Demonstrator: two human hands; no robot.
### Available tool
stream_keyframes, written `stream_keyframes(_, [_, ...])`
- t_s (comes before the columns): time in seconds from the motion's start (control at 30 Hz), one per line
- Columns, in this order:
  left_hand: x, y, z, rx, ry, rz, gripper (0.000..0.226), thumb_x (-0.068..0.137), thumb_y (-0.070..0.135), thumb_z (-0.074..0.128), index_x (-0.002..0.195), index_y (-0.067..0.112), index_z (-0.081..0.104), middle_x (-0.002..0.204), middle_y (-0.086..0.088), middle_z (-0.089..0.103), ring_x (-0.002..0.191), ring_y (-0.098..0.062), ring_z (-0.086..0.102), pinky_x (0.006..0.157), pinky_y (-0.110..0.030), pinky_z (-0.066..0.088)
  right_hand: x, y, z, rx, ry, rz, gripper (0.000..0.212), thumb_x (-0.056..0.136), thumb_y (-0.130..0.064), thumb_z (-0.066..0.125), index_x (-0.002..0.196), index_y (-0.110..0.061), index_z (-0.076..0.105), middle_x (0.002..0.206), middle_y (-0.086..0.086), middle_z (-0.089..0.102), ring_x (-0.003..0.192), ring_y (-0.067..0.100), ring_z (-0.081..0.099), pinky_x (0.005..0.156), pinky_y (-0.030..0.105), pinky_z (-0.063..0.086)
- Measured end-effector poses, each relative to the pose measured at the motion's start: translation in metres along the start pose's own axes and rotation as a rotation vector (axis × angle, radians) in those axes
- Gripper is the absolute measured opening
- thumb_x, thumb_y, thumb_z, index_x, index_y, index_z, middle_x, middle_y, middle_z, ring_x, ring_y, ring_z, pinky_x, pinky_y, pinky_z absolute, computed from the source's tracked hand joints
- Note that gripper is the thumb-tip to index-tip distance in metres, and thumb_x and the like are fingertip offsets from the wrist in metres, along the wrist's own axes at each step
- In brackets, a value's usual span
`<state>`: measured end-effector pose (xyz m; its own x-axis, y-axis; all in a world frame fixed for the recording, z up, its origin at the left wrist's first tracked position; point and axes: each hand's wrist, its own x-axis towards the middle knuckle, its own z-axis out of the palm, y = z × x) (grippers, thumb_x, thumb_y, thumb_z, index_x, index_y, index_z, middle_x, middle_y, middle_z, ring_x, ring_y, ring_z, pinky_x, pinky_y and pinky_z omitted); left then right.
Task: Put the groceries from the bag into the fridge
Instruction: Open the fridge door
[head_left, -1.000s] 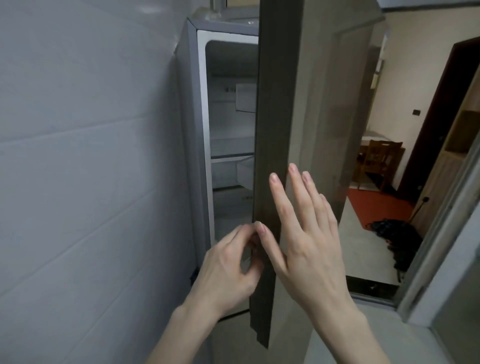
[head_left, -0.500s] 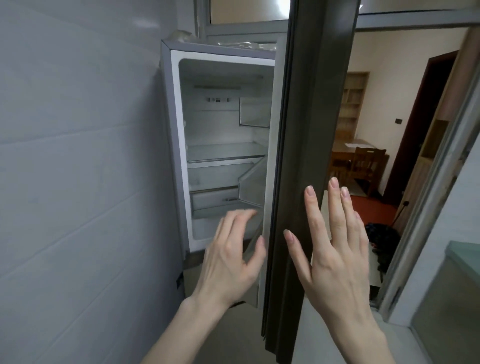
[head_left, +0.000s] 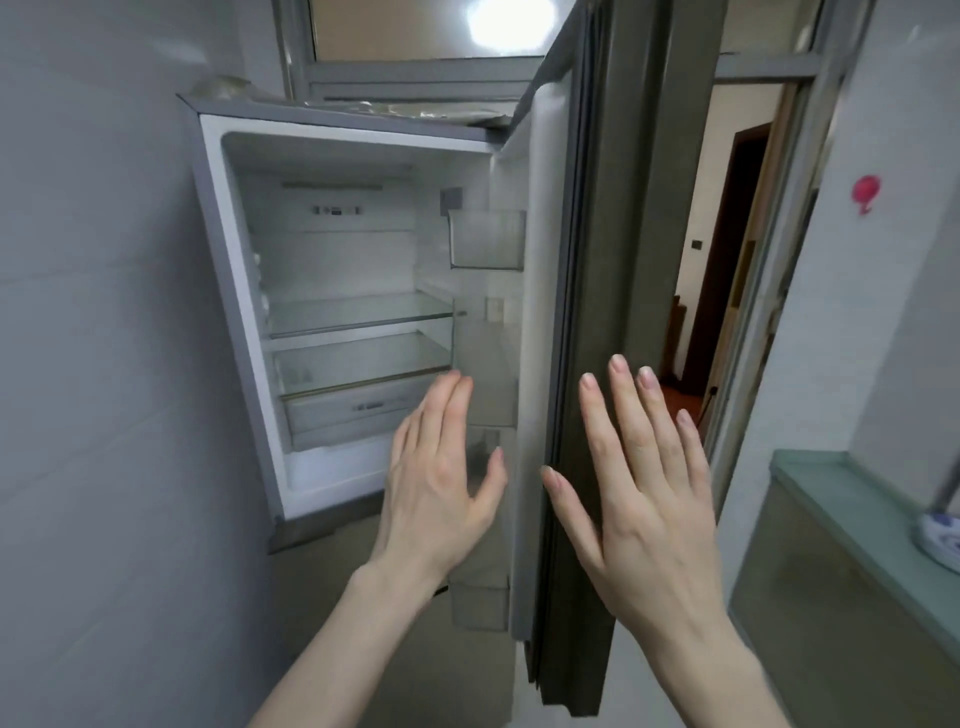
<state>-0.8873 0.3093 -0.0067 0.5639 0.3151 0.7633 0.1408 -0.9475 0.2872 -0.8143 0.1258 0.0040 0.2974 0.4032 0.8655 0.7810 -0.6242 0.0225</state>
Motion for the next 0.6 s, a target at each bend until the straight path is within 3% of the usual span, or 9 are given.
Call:
stream_keyframes(0.1, [0.000,0.022,0.011,-0.002,0.014,0.050,0.071,0.097,0.036,0.057,0.158,0.011,0.031,0.164,-0.003,0.031,0.154,-0.015,0.026,0.125,-0.032,0.023,-0.001,0.012,0.002,-0.039,-0.053,-0.040,0.072,0.108,-0.055,0.036,0.165,-0.016,0.019,0.174,0.004,0.013,0.161,0.022,0.012,0.127,0.052,0.023])
stream_keyframes(0.3, [0.006,0.059,0.031,-0.032,-0.007,0.145,0.067,0.096,0.032,0.056,0.155,0.009,0.037,0.161,-0.004,0.038,0.154,-0.017,0.028,0.119,-0.044,0.033,-0.007,0.059,0.011,-0.135,-0.129,0.080,0.082,0.105,-0.059,0.035,0.166,-0.012,0.010,0.175,0.008,0.003,0.162,0.026,0.004,0.127,0.055,0.021])
stream_keyframes(0.6, [0.028,0.093,0.066,-0.135,-0.109,0.246,0.064,0.102,0.034,0.049,0.159,0.016,0.027,0.164,0.004,0.028,0.152,-0.009,0.027,0.122,-0.038,0.030,-0.002,0.118,0.003,-0.060,-0.168,0.172,0.079,0.103,-0.059,0.035,0.167,-0.022,0.005,0.175,0.003,0.000,0.162,0.021,-0.002,0.129,0.050,0.018])
